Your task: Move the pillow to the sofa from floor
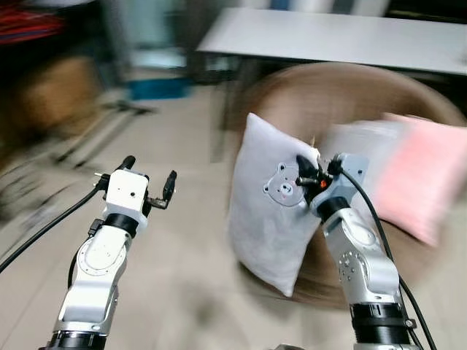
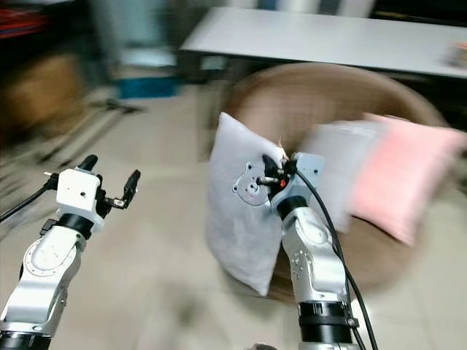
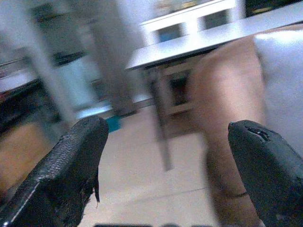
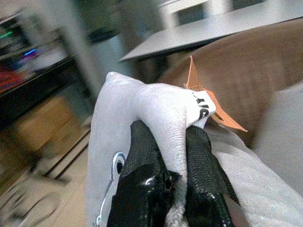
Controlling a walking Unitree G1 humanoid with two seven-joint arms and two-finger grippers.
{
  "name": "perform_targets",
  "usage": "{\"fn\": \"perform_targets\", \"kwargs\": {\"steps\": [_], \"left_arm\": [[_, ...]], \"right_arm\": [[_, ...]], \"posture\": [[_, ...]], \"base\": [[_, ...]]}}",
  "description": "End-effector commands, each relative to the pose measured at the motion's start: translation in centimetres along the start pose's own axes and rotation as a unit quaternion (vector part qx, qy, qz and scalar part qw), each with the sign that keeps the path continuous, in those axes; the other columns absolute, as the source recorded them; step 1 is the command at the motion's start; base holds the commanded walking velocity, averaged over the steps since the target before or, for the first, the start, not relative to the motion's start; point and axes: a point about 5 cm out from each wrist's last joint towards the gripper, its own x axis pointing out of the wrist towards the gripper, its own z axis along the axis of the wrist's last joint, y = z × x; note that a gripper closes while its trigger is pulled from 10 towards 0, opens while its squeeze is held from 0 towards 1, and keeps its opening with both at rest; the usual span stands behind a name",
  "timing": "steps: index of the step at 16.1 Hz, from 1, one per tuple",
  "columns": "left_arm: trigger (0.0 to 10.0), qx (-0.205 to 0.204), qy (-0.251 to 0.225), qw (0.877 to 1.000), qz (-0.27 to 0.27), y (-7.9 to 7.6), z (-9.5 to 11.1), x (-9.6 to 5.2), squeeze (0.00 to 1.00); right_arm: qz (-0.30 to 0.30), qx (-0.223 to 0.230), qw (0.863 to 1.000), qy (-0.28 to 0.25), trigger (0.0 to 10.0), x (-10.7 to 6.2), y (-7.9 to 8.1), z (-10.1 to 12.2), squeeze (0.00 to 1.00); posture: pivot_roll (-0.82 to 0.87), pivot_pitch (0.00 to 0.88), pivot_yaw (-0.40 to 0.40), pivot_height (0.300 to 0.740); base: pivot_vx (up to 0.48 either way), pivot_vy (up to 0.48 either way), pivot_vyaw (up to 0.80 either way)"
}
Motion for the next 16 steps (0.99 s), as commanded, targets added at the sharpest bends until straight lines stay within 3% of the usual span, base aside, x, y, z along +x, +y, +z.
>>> {"fn": "perform_targets", "kwargs": {"steps": [1, 7, 16], "left_arm": [[10.0, 0.002, 0.001, 1.0, -0.022, -0.5, 0.3, 0.1, 0.0], [10.0, 0.02, 0.011, 0.998, -0.054, -0.5, 0.1, -0.3, 0.0], [10.0, 0.028, 0.018, 0.997, -0.074, -0.7, 0.0, -0.9, 0.0]], "right_arm": [[-0.007, 0.003, 0.999, -0.045, 10.0, 0.4, 0.1, 2.2, 0.0], [0.021, 0.036, 0.995, -0.086, 10.0, 1.3, 1.5, 4.9, 0.0], [0.031, 0.06, 0.993, -0.099, 10.0, 1.9, 2.5, 6.0, 0.0]], "posture": [[0.06, 0.0, 0.01, 0.74], [0.06, 0.0, 0.006, 0.74], [0.08, 0.0, -0.005, 0.74]], "base": [[0.319, 0.0, 0.0], [0.317, 0.0, 0.0], [0.298, 0.0, 0.0]]}}
